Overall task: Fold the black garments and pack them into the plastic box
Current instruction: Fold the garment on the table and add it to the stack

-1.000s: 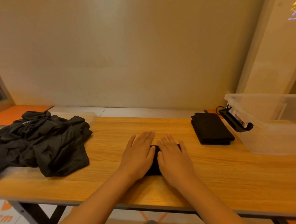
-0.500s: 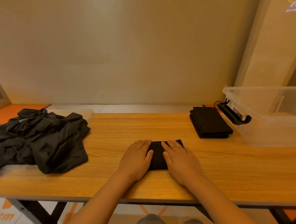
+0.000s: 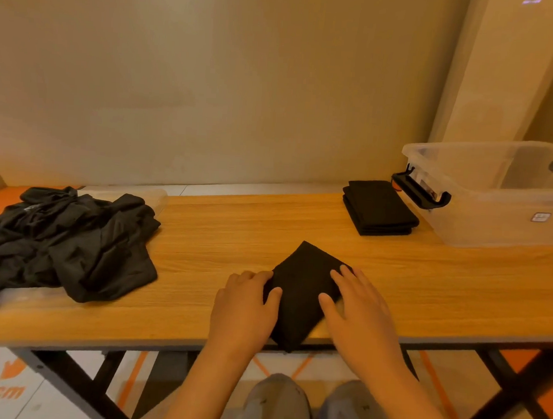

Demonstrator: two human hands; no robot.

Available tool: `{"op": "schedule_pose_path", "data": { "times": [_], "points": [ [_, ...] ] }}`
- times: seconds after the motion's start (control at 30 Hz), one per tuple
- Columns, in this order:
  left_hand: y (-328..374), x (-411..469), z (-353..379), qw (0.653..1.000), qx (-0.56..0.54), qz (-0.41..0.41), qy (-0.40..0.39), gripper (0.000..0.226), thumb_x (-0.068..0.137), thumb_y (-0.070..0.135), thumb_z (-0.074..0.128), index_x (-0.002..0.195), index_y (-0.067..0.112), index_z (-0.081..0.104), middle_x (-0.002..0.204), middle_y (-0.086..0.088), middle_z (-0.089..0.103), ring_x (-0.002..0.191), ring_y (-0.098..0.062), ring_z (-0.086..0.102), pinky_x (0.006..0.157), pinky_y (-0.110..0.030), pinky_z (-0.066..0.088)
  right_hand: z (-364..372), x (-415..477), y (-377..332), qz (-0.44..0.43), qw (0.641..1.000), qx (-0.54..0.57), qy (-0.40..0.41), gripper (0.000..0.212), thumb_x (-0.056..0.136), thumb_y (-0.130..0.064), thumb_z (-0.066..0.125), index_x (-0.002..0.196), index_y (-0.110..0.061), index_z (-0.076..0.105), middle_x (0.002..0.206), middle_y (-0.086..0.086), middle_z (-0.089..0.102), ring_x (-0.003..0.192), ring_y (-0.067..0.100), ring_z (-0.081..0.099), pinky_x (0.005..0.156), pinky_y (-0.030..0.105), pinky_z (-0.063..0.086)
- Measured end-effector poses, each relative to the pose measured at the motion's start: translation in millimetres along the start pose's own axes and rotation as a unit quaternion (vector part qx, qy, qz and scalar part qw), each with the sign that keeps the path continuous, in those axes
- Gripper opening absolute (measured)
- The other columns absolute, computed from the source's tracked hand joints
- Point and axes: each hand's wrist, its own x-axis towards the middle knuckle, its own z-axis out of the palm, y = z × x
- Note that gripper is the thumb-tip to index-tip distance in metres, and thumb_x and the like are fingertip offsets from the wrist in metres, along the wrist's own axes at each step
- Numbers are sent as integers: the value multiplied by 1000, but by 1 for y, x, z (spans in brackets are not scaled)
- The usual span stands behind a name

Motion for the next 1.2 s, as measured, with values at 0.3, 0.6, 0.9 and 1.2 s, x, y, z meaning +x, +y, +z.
{"op": "schedule_pose_path", "data": {
  "times": [0.3, 0.6, 0.9, 1.2],
  "points": [
    [7, -53, 4, 959, -268, -78, 41, 21, 90, 20, 63, 107, 32, 60, 99, 8, 61, 81, -6, 61, 60, -14, 46, -13, -67, 4, 159, 966, 202, -27, 20, 90, -49, 49, 98, -33, 41, 77, -6, 63, 72, 6, 64, 72, 31, 56],
    [21, -86, 16, 863, -447, -233, 19, 28, 83, 23, 71, 99, 15, 50, 90, -8, 55, 76, -17, 53, 66, -25, 45, 2, -66, -2, 284, 755, 590, -11, 41, 80, -12, 74, 110, -15, 47, 109, 16, 63, 88, 28, 70, 60, 31, 60],
    [23, -73, 11, 476, -781, -286, -284, 65, 85, 49, 57, 132, 4, 55, 129, -24, 58, 119, -37, 57, 94, -45, 52, -14, -79, 7, 269, 765, 584, -47, 34, 83, -16, 72, 109, -15, 50, 103, 14, 66, 69, 26, 72, 46, 26, 55],
    [36, -70, 18, 437, -783, -303, -322, 48, 89, 20, 56, 131, -2, 52, 125, -32, 57, 114, -46, 57, 87, -64, 44, -29, -96, 28, 266, 744, 609, -66, 44, 75, -22, 74, 115, -16, 56, 98, 15, 69, 69, 27, 72, 51, 32, 55]
  ]
}}
